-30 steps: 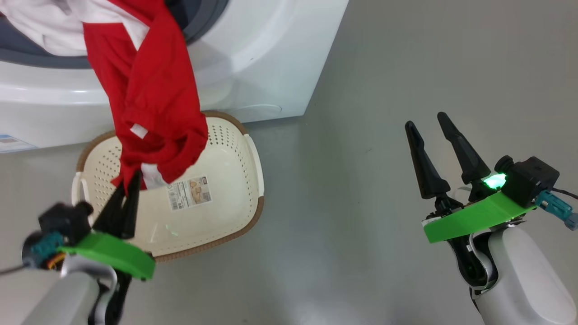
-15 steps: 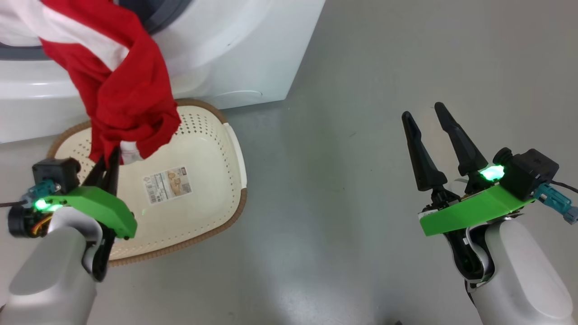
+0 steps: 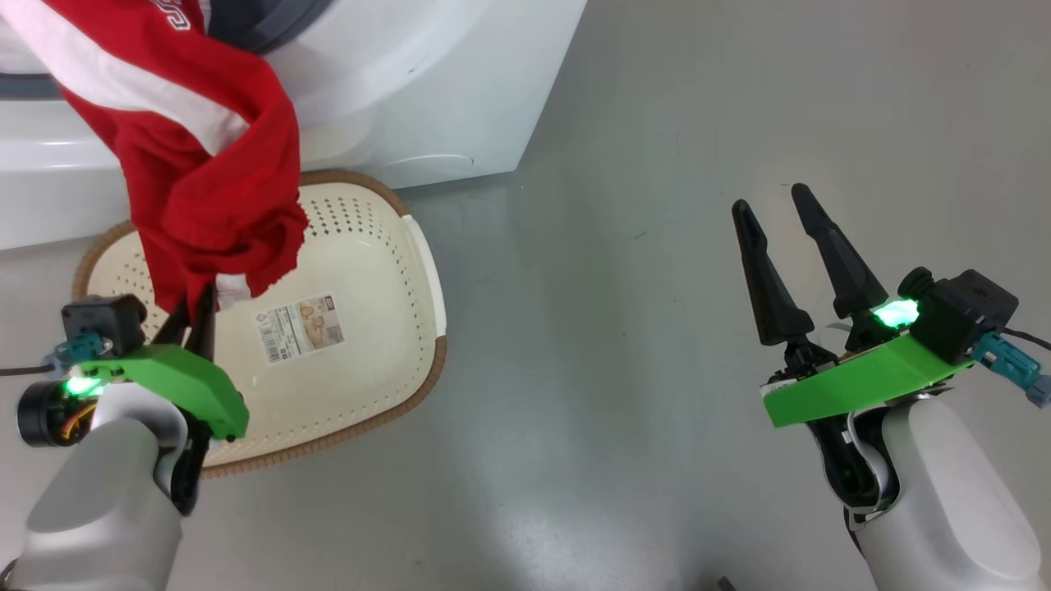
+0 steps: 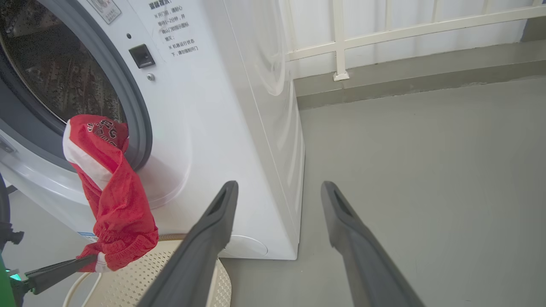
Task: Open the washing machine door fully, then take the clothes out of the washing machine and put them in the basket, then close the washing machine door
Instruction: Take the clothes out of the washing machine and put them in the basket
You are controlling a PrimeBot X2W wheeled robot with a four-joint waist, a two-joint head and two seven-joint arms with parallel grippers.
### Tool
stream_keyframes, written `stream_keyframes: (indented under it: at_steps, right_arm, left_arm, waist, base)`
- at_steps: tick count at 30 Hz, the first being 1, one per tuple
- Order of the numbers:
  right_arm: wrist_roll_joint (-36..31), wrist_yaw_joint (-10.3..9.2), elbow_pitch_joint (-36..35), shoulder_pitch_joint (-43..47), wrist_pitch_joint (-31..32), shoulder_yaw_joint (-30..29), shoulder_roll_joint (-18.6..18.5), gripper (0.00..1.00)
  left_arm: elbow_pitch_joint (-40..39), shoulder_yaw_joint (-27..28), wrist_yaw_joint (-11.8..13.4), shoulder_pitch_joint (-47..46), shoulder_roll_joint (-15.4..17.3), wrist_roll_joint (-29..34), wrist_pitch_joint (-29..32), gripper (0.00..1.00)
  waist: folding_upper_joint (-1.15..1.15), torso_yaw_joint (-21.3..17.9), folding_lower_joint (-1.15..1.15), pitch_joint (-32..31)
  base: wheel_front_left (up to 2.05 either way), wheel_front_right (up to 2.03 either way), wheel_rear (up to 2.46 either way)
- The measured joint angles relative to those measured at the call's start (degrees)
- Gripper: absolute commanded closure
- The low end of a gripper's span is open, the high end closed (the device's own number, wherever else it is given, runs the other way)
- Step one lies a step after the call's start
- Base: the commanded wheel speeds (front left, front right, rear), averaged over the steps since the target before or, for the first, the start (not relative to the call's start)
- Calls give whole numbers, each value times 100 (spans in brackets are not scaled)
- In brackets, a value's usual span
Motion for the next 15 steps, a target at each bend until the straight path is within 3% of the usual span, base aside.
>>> stream_keyframes:
  at_steps: [1,2,15]
  right_arm:
    - [0,0,0,0,0,1,0,0]
    - [-1,0,0,-1,0,1,0,0]
    - [-1,0,23,-1,0,5,-7,0]
  left_arm:
    - [1,21,-1,0,-11,9,0,24]
    - [1,42,-1,0,-18,34,0,0]
    - [-561,420,-44,158,-24,372,0,0]
  waist:
    - [0,11,0,-5]
    - [0,22,0,-9]
    - [0,145,0,-124]
  base:
    - [0,0,0]
    - [0,0,0]
    - [0,0,0]
